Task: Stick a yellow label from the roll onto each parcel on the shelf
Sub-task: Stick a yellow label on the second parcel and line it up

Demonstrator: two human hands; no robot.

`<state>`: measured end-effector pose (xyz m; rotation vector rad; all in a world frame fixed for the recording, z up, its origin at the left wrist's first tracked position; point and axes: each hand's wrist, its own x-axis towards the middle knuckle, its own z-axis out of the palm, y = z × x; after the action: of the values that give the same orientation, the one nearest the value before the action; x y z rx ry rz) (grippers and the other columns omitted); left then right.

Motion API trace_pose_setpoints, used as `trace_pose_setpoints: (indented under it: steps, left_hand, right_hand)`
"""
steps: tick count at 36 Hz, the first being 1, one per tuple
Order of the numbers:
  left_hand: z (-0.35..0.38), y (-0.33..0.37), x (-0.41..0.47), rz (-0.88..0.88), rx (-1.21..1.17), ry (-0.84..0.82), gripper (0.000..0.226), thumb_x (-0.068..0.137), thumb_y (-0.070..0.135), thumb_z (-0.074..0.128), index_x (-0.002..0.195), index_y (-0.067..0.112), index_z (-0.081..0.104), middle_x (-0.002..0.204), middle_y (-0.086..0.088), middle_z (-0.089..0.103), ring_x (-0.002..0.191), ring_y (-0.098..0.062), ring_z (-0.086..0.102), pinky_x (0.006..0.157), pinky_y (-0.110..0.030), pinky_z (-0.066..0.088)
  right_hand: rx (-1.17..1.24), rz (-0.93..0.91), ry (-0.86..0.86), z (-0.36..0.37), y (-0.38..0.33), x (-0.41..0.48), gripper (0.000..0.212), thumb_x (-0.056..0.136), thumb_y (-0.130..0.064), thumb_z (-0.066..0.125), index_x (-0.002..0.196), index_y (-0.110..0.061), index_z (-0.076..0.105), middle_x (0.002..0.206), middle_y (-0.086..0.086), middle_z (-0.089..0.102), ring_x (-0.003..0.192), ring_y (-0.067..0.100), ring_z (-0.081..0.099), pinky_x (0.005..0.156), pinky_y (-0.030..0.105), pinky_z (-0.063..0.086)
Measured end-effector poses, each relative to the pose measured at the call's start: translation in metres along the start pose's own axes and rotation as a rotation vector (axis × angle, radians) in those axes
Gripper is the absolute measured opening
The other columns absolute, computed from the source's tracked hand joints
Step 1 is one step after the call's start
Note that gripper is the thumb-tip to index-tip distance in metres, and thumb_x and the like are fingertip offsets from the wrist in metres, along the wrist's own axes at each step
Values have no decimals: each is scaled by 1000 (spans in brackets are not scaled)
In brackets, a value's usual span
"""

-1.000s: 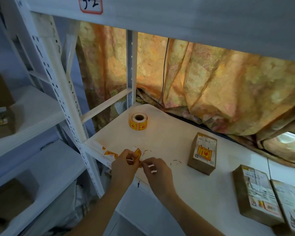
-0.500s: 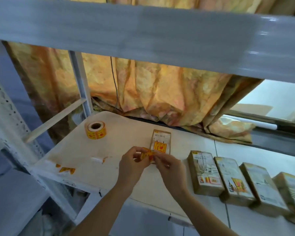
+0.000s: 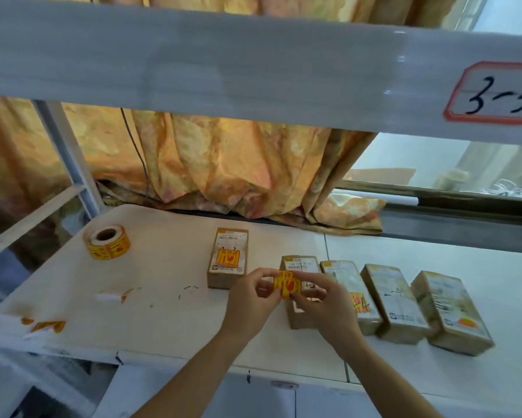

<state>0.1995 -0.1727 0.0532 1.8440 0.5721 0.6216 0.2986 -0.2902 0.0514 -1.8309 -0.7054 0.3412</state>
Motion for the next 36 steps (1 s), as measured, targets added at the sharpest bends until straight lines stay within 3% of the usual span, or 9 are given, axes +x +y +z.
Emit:
trace_pose_setpoints:
  steps: [4,11,16,19,22,25,32,36]
  left_hand:
    - [10,5,5,52,63,-32,27,82,16,69,109,17,64,84,5,68,74,-2,63,64,-9,50]
    - [28,18,22,89,151,-40,33,84,13,65,117,15,62,84,3,62,67,-1,57,58,-3,45]
    - [45,6,29,25,196,-81,37,86,15,64,123,14,58,100,-9,69,78,-8,57,69,-12,48]
    - [53,-1,31,-11,212,-98,38,87,15,62,124,15,58,103,-10,68,79,-9,57,69,-12,47]
    - [59,-6,32,-29,226,-108,35,87,12,60,123,14,59,108,-12,67,90,-16,61,78,-21,51]
    - [65,-13,32,-45,242,-110,35,88,11,59,122,13,59,117,-10,63,103,-20,60,81,-21,49]
    - [74,-22,33,-44,264,-118,32,87,11,59,118,15,62,108,-9,68,94,-18,62,81,-25,53]
    - [78,-25,33,-46,281,-114,33,87,13,59,120,17,61,116,-5,65,102,-15,61,85,-20,50]
  right_hand:
    - [-103,-52,4,-13,3,3,38,75,-12,76,100,-39,66,99,-14,69,79,3,67,67,28,59]
    - [-223,-58,-10,-35,-1,24,32,77,-18,74,107,-27,66,99,-14,63,81,0,63,58,17,52]
    - [-313,-26,-57,-33,17,33,34,78,-24,73,111,-23,66,105,-7,66,81,4,63,70,24,56]
    - [-352,-9,-77,-31,29,38,35,79,-22,73,113,-21,65,108,-3,67,74,1,64,63,17,53]
    - [-391,9,-95,-28,38,42,35,80,-20,72,114,-21,64,109,0,67,72,-2,62,55,10,47]
    - [-405,19,-109,-28,44,43,34,81,-16,70,114,-19,64,108,2,68,72,-1,61,56,10,47]
    - [-456,-14,-114,-27,58,44,32,81,-20,69,113,-20,65,103,1,66,76,4,62,61,9,44]
    - [-446,-20,-99,-25,62,43,31,79,-23,71,110,-23,67,96,-3,64,79,7,60,73,24,53]
